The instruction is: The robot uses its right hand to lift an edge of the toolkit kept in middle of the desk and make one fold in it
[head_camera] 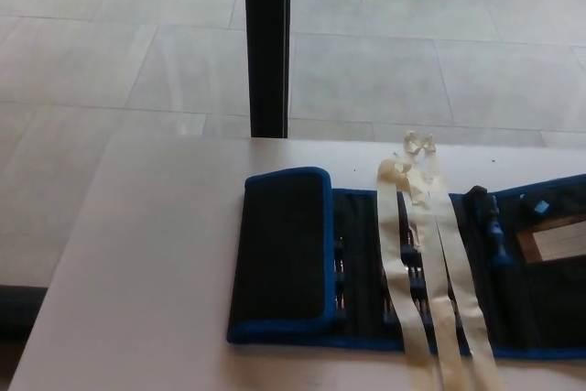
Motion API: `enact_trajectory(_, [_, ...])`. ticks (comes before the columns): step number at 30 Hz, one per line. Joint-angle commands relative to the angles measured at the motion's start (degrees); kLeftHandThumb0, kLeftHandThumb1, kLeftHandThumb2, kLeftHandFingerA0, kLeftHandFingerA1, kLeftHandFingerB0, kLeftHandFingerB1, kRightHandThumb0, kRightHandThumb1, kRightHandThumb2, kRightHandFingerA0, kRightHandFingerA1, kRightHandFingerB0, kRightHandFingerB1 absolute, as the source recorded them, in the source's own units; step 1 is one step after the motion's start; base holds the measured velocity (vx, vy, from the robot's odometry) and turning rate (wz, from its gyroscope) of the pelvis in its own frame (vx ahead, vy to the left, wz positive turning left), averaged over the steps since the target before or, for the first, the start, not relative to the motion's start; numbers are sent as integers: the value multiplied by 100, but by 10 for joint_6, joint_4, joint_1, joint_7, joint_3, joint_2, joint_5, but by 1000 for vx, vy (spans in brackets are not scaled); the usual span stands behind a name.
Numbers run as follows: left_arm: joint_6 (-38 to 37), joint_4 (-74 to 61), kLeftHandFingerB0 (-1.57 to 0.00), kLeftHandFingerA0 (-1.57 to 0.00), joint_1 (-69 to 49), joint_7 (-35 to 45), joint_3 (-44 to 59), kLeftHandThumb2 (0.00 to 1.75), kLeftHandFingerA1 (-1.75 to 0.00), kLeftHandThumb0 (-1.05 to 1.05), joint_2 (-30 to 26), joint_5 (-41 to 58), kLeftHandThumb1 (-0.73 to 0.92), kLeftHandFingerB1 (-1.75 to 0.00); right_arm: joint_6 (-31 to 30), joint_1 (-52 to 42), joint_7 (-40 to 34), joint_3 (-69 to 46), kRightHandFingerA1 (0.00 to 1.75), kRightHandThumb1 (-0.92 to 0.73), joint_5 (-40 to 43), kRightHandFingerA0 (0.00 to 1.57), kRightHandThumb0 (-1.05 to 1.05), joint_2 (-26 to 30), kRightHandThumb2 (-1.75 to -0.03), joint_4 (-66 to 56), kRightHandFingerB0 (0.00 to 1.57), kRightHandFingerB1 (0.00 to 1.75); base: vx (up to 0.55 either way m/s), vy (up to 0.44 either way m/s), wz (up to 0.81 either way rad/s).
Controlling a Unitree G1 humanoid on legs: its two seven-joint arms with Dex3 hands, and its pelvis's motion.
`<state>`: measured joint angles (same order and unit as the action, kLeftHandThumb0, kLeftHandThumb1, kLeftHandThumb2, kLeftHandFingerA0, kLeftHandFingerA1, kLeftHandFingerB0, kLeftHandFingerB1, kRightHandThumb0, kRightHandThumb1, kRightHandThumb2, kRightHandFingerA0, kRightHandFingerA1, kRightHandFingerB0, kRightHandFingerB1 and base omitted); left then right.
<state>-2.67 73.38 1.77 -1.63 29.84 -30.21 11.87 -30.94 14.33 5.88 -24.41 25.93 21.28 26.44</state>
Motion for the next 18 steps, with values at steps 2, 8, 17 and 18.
enact_trajectory(2, [8, 0, -52, -68, 0, -2, -1, 63, -64, -64, -16, 4, 77, -53, -49, -15, 10, 10, 56, -87, 0, 48, -64, -2, -65, -13, 38, 42, 0, 0, 0])
enact_trajectory(8, [2, -2, -52, -68, -5, -1, -6, 63, -65, -64, -15, 1, 77, -53, -109, -12, 1, 14, 65, -67, 24, 46, -64, -22, -102, -87, 32, 55, 0, 0, 0])
enact_trajectory(17, [10, -1, -50, -67, -4, -2, -7, 63, -63, -63, -18, 4, 77, -52, -191, -7, 3, 31, 65, -68, 86, 41, -64, -79, -102, -251, 33, 55, 0, 0, 0])
enact_trajectory(18, [10, -1, -50, -67, -4, -1, -7, 63, -63, -63, -18, 4, 77, -52, -199, -6, -5, 28, 65, -68, 90, 41, -64, -86, -102, -266, 33, 55, 0, 0, 6])
